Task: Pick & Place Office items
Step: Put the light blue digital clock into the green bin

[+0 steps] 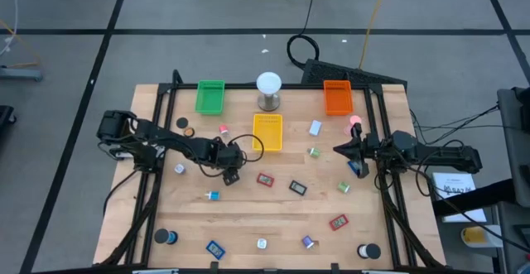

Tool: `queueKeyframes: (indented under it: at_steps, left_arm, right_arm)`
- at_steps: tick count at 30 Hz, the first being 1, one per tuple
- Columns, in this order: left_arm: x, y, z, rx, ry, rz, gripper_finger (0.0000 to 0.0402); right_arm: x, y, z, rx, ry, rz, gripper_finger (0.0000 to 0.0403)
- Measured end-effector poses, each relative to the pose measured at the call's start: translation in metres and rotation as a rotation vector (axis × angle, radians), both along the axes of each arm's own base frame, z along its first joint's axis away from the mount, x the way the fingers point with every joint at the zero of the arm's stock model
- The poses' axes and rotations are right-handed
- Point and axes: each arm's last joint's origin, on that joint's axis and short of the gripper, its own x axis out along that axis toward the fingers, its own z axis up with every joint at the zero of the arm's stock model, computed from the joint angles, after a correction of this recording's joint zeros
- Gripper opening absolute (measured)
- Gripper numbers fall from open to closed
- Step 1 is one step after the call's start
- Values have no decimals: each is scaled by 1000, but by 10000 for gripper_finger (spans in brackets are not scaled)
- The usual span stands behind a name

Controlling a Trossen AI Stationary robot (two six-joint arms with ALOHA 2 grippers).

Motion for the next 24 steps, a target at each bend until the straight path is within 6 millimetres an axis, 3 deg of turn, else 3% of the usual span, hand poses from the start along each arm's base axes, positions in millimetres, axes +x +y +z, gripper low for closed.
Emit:
queueKeyframes:
  at_steps: [5, 9, 17, 24]
  left_arm:
    - [-4, 1, 8, 8, -4, -40, 198]
    - [-16, 15, 34, 52, -31, -13, 127]
    - [-58, 69, 93, 73, -200, 234, 127]
    - [-87, 122, 108, 129, -277, 478, 127]
  right_arm:
    - [0, 0, 0, -4, -6, -3, 4]
    - [0, 0, 1, -4, -7, -3, 4]
    - [0, 0, 1, -4, -7, -4, 4]
    - [0, 0, 1, -23, -11, -9, 4]
